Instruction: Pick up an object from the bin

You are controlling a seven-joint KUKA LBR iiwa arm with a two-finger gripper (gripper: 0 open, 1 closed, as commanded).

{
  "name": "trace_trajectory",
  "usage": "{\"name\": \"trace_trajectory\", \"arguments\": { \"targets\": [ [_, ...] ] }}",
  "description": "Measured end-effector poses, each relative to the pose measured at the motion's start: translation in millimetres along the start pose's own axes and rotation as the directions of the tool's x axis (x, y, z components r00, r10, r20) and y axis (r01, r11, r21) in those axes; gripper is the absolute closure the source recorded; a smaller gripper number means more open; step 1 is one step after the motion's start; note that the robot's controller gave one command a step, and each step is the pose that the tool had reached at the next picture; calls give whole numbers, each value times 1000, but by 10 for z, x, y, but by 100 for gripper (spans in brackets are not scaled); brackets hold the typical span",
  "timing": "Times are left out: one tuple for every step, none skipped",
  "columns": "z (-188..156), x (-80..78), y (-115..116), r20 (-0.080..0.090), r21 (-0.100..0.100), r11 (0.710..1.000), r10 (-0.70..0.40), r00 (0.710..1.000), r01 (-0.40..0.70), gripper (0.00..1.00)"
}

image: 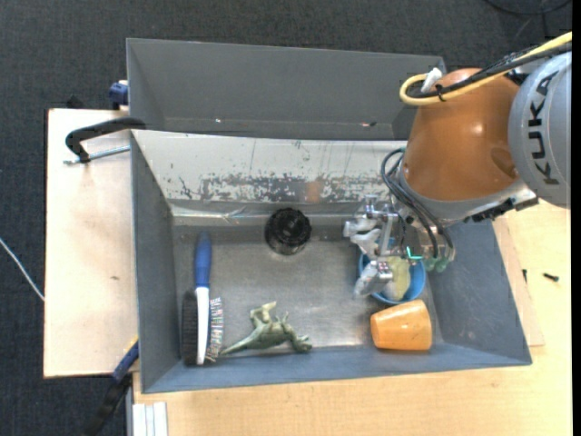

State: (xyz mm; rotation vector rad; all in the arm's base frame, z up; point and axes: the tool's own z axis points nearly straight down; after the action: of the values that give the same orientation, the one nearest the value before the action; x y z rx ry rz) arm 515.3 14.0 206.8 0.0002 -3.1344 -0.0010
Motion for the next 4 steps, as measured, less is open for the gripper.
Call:
{"name": "trace_trajectory", "arguments": {
  "targets": [
    [644,225,-744,2,2,973,-229,973,229,0],
    [924,59,-883,15,2,997,-74,997,74,0],
    [1315,-278,-946,13,9,898,-439,898,439,0],
    [1308,-273,-947,8,7,899,-437,899,437,100]
  ]
}}
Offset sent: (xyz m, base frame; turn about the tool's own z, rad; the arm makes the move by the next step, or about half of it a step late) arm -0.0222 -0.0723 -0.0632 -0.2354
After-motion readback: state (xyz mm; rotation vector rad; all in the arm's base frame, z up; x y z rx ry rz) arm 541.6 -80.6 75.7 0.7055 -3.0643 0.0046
